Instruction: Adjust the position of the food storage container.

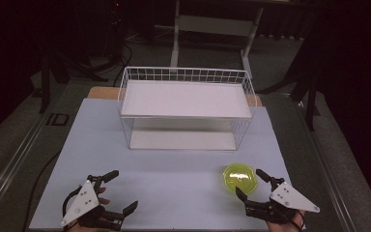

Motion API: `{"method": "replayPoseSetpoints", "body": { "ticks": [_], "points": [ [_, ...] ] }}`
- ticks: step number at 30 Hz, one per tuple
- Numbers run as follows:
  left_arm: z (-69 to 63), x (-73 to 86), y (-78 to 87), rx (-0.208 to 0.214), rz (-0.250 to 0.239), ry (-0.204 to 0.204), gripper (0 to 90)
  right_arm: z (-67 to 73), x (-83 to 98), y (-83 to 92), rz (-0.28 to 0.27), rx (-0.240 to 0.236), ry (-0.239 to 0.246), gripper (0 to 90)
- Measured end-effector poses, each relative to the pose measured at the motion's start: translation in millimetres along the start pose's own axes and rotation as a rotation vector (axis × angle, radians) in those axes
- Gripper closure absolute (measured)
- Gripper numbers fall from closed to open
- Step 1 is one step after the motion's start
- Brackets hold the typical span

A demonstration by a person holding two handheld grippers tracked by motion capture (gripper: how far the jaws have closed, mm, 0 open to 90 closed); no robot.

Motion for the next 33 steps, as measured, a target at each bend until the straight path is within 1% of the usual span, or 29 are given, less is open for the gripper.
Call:
{"method": "replayPoseSetpoints", "body": {
  "ticks": [3,4,6,7,9,11,12,14,15,16,17,18,19,20,21,22,24,25,26,29,30,33],
  "points": [
    [-0.2,-0.1,0.4,0.007,-0.005,0.003,0.2,-1.9,0.7,0.7,-0.003,-0.003,0.009,16.4],
    [-0.3,-0.1,0.5,0.011,-0.010,0.014,0.1,-2.0,0.7,0.9,-0.005,-0.004,0.012,16.4],
    [-0.2,-0.2,0.8,0.015,-0.014,0.021,0.1,-2.3,0.5,1.2,-0.011,-0.010,0.014,16.4],
    [0.3,-0.6,1.1,0.019,-0.020,0.030,0.1,-2.4,-0.7,2.1,-0.017,-0.012,0.028,16.4],
    [1.2,-0.7,1.3,0.022,-0.027,0.040,0.1,-1.9,-1.7,3.7,-0.026,-0.034,0.026,16.4],
    [1.2,-0.7,1.3,0.022,-0.027,0.040,0.1,-1.5,-2.2,4.4,-0.026,-0.040,0.023,16.4],
    [1.9,-1.1,1.9,0.016,-0.027,0.043,0.1,0.2,-4.7,6.6,-0.036,-0.060,0.014,16.4],
    [2.0,-2.1,2.4,0.007,-0.028,0.032,0.2,2.4,-9.7,9.2,-0.053,-0.075,0.017,16.0],
    [1.9,-2.6,2.5,0.007,-0.029,0.028,0.2,4.0,-14.4,10.4,-0.052,-0.083,0.018,14.4],
    [1.9,-2.6,2.5,0.007,-0.029,0.028,0.1,4.0,-14.4,10.4,-0.052,-0.083,0.018,14.4],
    [0.7,-4.2,2.5,-0.004,-0.028,0.011,0.1,5.5,-17.5,11.5,-0.056,-0.080,0.026,14.3],
    [0.2,-4.8,2.5,-0.003,-0.030,0.006,0.1,7.6,-25.8,13.3,-0.073,-0.084,0.040,14.5],
    [-0.4,-5.2,2.3,-0.001,-0.029,0.004,0.1,7.7,-29.8,13.4,-0.071,-0.083,0.041,14.4],
    [-0.9,-5.3,1.7,0.001,-0.028,0.002,0.1,7.8,-33.3,13.9,-0.076,-0.072,0.046,14.5],
    [-1.2,-5.2,1.2,0.004,-0.029,0.002,0.1,7.3,-36.1,13.8,-0.083,-0.073,0.052,14.4],
    [-1.3,-5.1,0.7,0.006,-0.028,0.002,0.1,6.9,-38.2,13.4,-0.079,-0.074,0.056,14.5],
    [-1.6,-4.8,-0.7,0.011,-0.026,0.008,0.1,4.1,-42.7,11.9,-0.070,-0.059,0.087,14.5],
    [-1.6,-4.6,-1.3,0.014,-0.027,0.013,0.1,2.7,-43.9,11.3,-0.070,-0.061,0.090,14.5],
    [-1.6,-4.3,-1.8,0.015,-0.026,0.016,0.2,-0.1,-45.8,10.0,-0.065,-0.052,0.099,14.4],
    [-2.2,-4.2,-2.8,0.022,-0.024,0.015,0.1,-7.2,-49.6,7.0,-0.060,-0.045,0.099,13.2],
    [-2.3,-4.3,-2.8,0.022,-0.024,0.016,0.2,-10.8,-51.0,5.3,-0.058,-0.035,0.103,13.1],
    [-2.2,-4.1,-3.0,0.022,-0.026,0.016,0.1,-20.6,-53.5,2.2,-0.055,-0.037,0.073,12.9]
  ]
}}
Point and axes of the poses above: each handheld gripper's, and its own axes: y roughly backward along the jaws, x roughly out of its underside, z roughly to its left, the point moved 1 cm from there along -y, roughly forward along the jaws, and after that the axes turned 7 degrees about -y, right-handed, at the moved point
